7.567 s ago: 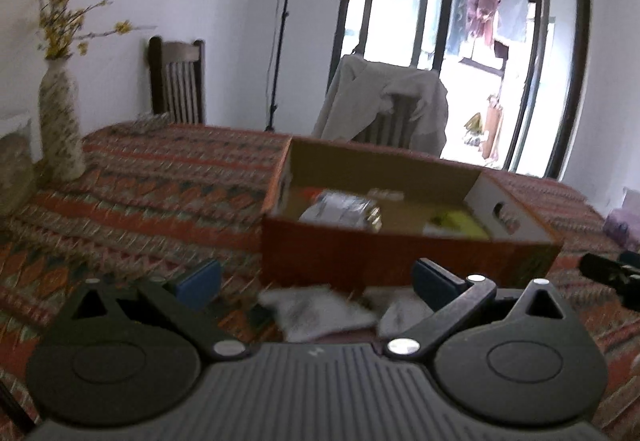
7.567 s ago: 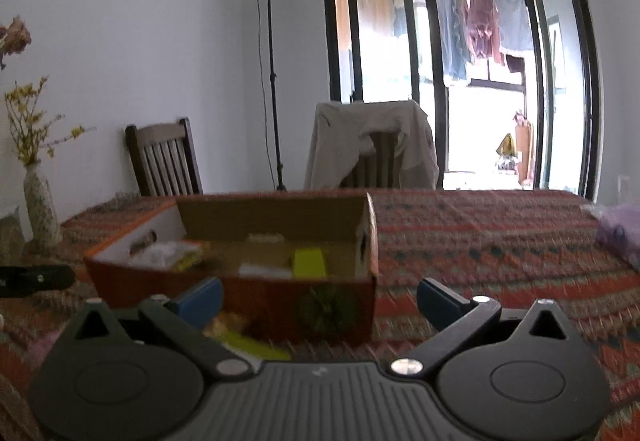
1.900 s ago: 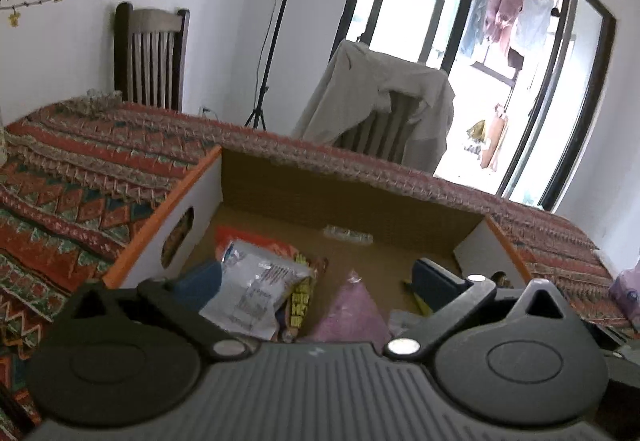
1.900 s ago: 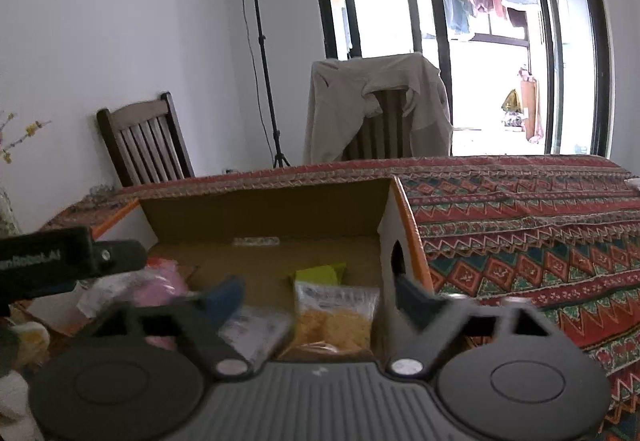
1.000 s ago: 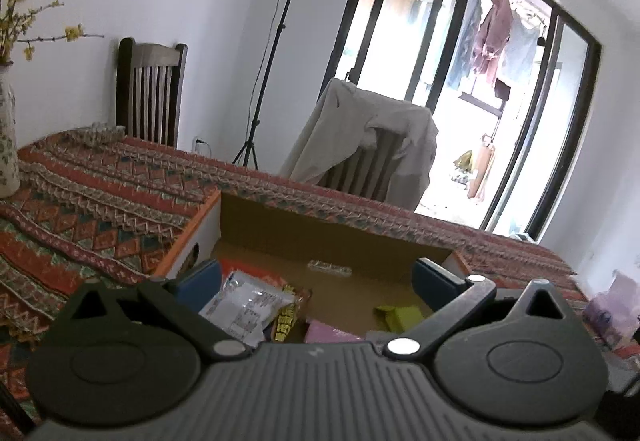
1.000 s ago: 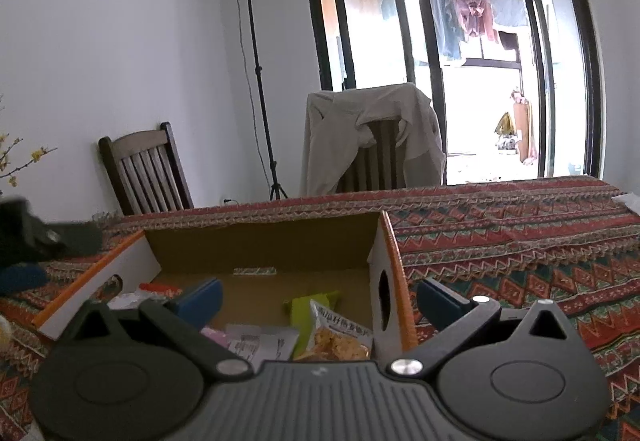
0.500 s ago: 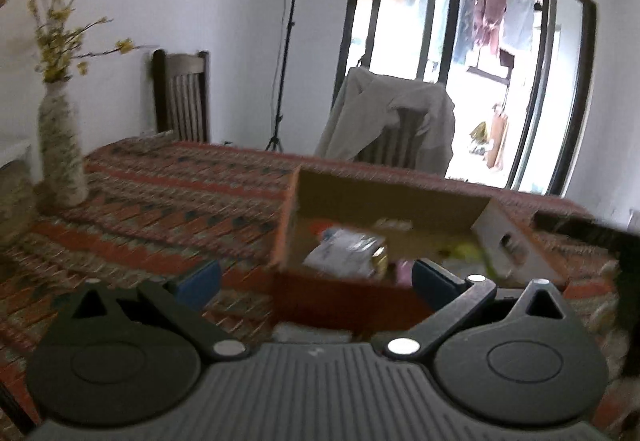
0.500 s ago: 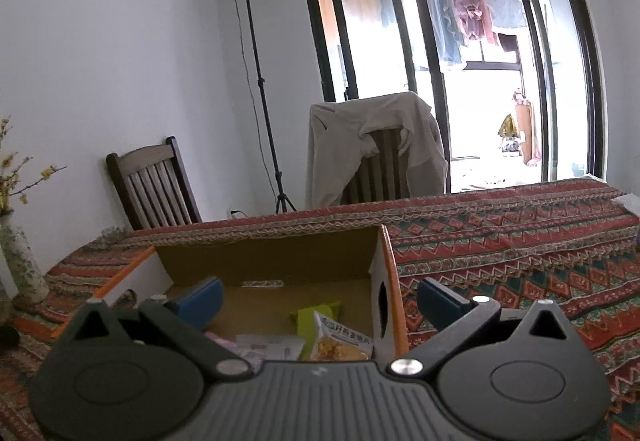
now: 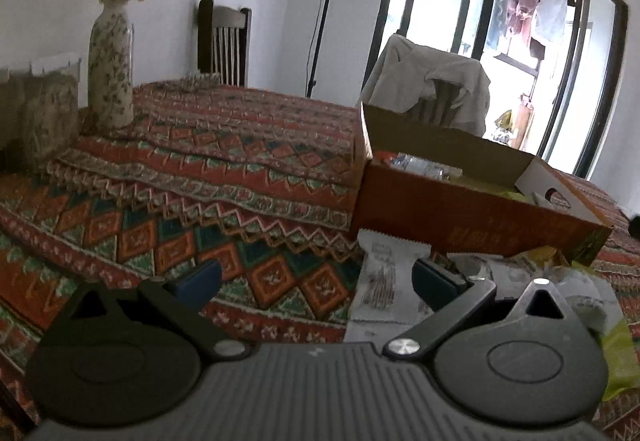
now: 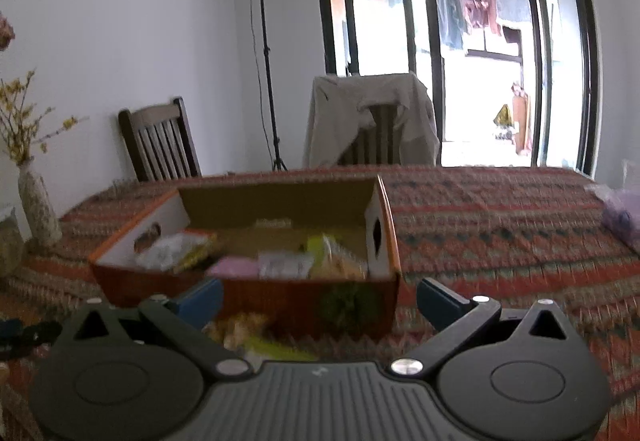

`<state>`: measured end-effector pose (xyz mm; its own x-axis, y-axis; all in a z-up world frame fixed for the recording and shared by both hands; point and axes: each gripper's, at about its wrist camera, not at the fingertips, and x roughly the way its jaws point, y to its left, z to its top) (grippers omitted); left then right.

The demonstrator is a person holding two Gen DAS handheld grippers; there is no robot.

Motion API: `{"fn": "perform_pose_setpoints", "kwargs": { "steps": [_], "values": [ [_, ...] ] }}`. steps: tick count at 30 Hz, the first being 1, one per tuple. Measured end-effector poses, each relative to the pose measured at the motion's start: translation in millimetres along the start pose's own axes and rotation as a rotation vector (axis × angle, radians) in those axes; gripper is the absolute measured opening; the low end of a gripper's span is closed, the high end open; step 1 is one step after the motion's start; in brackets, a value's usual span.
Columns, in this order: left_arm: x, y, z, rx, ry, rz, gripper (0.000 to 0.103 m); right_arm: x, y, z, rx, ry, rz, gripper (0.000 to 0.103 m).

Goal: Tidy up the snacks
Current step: 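Move both tools back over the snack pile, then grasp the lime-green-and-white bar packet with the right tool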

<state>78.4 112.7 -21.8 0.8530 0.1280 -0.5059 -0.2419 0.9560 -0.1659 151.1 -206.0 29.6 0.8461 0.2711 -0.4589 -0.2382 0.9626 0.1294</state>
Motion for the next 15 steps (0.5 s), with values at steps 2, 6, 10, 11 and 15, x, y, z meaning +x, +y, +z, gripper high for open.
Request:
{"fn": "perform_pose_setpoints", "kwargs": {
  "steps": [2, 6, 10, 11, 15],
  "values": [
    [-5, -1, -1, 0.003, -0.027, -0.007, 0.103, -3, -2, -9, 0.016, 0.021, 0.0, 0.103],
    [-7, -5, -3, 0.027, -0.048, -0.012, 0.103, -2, 2, -19, 0.028, 0.056, 0.009, 0.103],
    [-10, -6, -3, 0.032, -0.063, -0.022, 0.103, 1, 14, -27, 0.011, 0.08, 0.005, 0.103],
    [-10, -5, -3, 0.029, -0.064, -0.024, 0.103, 0, 17, -29, 0.009, 0.086, 0.007, 0.103],
    [-10, -3, -3, 0.013, -0.061, -0.033, 0.103, -6, 27, -42, -0.014, 0.113, 0.011, 0.103]
  ]
}}
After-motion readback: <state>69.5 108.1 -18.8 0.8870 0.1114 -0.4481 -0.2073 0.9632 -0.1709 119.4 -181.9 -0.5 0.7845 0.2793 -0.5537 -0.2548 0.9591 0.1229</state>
